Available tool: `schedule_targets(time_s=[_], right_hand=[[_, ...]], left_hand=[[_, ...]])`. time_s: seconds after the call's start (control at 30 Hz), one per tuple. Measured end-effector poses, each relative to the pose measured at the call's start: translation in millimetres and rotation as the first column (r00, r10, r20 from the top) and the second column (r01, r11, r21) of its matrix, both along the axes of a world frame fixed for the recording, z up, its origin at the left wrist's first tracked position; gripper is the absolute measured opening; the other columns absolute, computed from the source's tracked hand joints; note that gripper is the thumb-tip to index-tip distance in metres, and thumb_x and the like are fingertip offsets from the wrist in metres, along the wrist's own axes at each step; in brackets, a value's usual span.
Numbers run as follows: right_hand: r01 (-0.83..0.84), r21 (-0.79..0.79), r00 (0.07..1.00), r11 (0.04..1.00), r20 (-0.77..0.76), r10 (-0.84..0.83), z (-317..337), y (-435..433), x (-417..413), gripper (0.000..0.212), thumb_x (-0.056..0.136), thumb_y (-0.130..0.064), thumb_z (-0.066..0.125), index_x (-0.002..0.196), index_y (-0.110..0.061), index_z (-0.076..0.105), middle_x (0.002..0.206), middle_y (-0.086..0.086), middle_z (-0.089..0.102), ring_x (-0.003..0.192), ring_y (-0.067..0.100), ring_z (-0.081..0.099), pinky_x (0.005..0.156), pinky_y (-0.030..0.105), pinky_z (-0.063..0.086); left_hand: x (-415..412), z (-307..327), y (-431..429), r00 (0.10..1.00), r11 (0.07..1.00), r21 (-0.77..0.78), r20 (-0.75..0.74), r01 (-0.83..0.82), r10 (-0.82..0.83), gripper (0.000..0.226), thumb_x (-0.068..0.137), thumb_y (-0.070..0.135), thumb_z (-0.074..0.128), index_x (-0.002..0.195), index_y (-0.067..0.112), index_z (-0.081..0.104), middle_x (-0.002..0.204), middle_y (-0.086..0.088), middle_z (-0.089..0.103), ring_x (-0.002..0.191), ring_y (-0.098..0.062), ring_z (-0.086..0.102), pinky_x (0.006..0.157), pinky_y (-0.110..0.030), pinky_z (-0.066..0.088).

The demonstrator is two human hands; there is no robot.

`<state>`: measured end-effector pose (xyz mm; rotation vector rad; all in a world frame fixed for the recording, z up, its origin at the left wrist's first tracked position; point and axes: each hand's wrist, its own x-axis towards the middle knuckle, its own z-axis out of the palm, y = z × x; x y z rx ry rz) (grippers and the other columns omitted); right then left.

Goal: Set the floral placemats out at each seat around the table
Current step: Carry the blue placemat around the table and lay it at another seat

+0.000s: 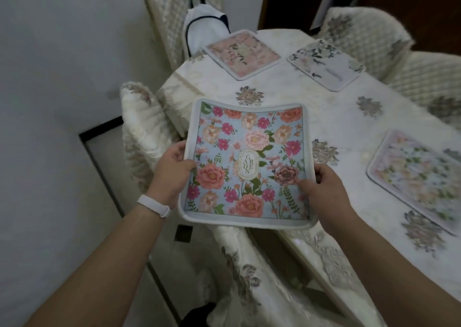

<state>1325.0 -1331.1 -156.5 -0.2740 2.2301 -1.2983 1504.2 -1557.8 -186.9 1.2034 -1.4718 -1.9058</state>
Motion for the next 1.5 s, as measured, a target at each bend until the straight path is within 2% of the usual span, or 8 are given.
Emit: schedule_targets(time_s=[0.3, 0.47, 0.73, 0.87, 0.93, 1.13, 1.27, 1.5], right_hand=[[0.115, 0.004, 0.990, 0.993, -0.087, -0.114, 30, 27, -5, 0.015, 0.089, -0.010, 0.061, 0.102, -0.017, 0.058, 0.095, 0.005, 0.069, 0.081, 0.021, 0.071, 0.069, 0.040, 0.059], [0.127, -0.026, 0.990, 0.992, -0.065, -0.128, 24, 33, 0, 0.014, 0.090, -0.013, 0.061, 0.102, -0.018, 0.057, 0.094, 0.003, 0.068, 0.078, 0.019, 0.070, 0.067, 0.039, 0.059], [0.115, -0.095, 0.993, 0.989, -0.001, -0.115, 12, 8, 1, 0.017, 0.089, -0.014, 0.061, 0.104, -0.020, 0.056, 0.096, 0.004, 0.068, 0.079, 0.023, 0.071, 0.072, 0.048, 0.061], [0.158, -0.111, 0.987, 0.981, 0.025, -0.156, 0, -20, 0, 0.014, 0.091, -0.013, 0.060, 0.103, -0.019, 0.056, 0.094, 0.003, 0.068, 0.077, 0.021, 0.071, 0.068, 0.042, 0.060], [0.181, -0.116, 0.983, 0.977, 0.041, -0.177, -9, -43, -3, 0.012, 0.091, -0.013, 0.061, 0.101, -0.020, 0.056, 0.094, 0.003, 0.069, 0.078, 0.020, 0.071, 0.067, 0.041, 0.059], [0.315, -0.041, 0.948, 0.948, 0.060, -0.313, -35, -143, -9, 0.012, 0.092, -0.015, 0.060, 0.102, -0.019, 0.055, 0.094, 0.002, 0.069, 0.076, 0.020, 0.071, 0.057, 0.034, 0.058], [0.374, -0.017, 0.926, 0.927, 0.062, -0.372, -43, -202, -4, 0.012, 0.092, -0.016, 0.059, 0.096, -0.026, 0.054, 0.092, -0.002, 0.068, 0.076, 0.018, 0.070, 0.058, 0.035, 0.058], [0.482, 0.037, 0.874, 0.875, 0.055, -0.483, -47, -252, -12, 0.010, 0.094, -0.017, 0.057, 0.102, -0.021, 0.054, 0.091, 0.003, 0.066, 0.077, 0.022, 0.069, 0.051, 0.031, 0.058]], left_hand=[[-42, 9, 2, 0.986, 0.984, 0.074, -0.047, 0.164, -0.161, 0.038, 0.088, -0.010, 0.053, 0.119, 0.012, 0.058, 0.103, -0.006, 0.074, 0.086, -0.025, 0.072, 0.061, -0.035, 0.059], [-38, 21, 4, 0.986, 0.983, 0.086, -0.014, 0.165, -0.165, 0.038, 0.088, -0.011, 0.052, 0.119, 0.009, 0.058, 0.107, -0.009, 0.073, 0.095, -0.034, 0.070, 0.077, -0.052, 0.058], [-32, 33, -25, 0.986, 0.988, 0.092, 0.095, 0.126, -0.135, 0.035, 0.087, -0.009, 0.053, 0.119, 0.006, 0.055, 0.112, -0.024, 0.068, 0.091, -0.042, 0.069, 0.077, -0.061, 0.056], [-47, 26, -57, 0.976, 0.983, -0.002, 0.115, 0.185, -0.183, 0.028, 0.090, -0.010, 0.052, 0.113, 0.007, 0.056, 0.104, -0.008, 0.072, 0.078, -0.024, 0.073, 0.058, -0.035, 0.059], [-57, 18, -80, 0.971, 0.976, -0.022, 0.113, 0.215, -0.211, 0.028, 0.090, -0.009, 0.053, 0.111, 0.009, 0.057, 0.102, -0.003, 0.073, 0.081, -0.022, 0.073, 0.058, -0.032, 0.058], [-93, -14, -181, 0.941, 0.957, 0.070, 0.178, 0.280, -0.289, 0.027, 0.089, -0.005, 0.054, 0.112, 0.008, 0.061, 0.107, -0.015, 0.071, 0.090, -0.035, 0.071, 0.075, -0.052, 0.059], [-115, -25, -240, 0.915, 0.938, 0.095, 0.208, 0.334, -0.346, 0.024, 0.090, -0.006, 0.052, 0.108, 0.008, 0.059, 0.101, -0.016, 0.070, 0.083, -0.034, 0.072, 0.066, -0.043, 0.059], [-152, -40, -309, 0.852, 0.885, 0.130, 0.240, 0.448, -0.466, 0.021, 0.088, -0.004, 0.055, 0.098, 0.014, 0.061, 0.103, -0.016, 0.071, 0.087, -0.039, 0.070, 0.077, -0.058, 0.057]])
